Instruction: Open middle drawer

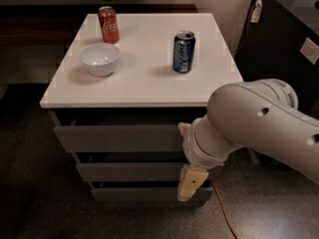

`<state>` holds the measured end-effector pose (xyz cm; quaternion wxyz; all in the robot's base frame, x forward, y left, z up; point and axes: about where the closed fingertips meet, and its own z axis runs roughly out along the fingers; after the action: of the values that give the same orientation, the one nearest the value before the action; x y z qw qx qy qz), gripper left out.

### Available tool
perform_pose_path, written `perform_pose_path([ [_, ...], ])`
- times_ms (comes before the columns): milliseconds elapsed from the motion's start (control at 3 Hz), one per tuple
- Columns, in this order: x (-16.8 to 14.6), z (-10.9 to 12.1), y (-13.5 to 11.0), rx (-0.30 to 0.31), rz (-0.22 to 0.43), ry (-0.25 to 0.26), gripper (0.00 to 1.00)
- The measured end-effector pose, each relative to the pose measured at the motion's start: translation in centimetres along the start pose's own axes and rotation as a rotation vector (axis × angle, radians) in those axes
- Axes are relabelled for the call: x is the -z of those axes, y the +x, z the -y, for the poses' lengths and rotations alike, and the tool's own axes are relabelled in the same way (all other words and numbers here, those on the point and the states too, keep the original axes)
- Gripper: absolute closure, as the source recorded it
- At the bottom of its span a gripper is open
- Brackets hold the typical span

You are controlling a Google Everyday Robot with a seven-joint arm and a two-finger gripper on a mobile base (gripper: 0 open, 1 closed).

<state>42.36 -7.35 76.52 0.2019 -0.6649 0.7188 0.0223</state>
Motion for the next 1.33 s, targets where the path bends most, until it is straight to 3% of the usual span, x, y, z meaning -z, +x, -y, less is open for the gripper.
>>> perform_pose_path([
  [333,0.0,0.0,0.0,0.0,-0.001,0.002,0.0],
  [667,-3.0,-0.6,-0.8,0.033,0.034,-0.039,0.0],
  [1333,-8.1,-1.4,-1.5,0.048,0.088,-0.072,0.0],
])
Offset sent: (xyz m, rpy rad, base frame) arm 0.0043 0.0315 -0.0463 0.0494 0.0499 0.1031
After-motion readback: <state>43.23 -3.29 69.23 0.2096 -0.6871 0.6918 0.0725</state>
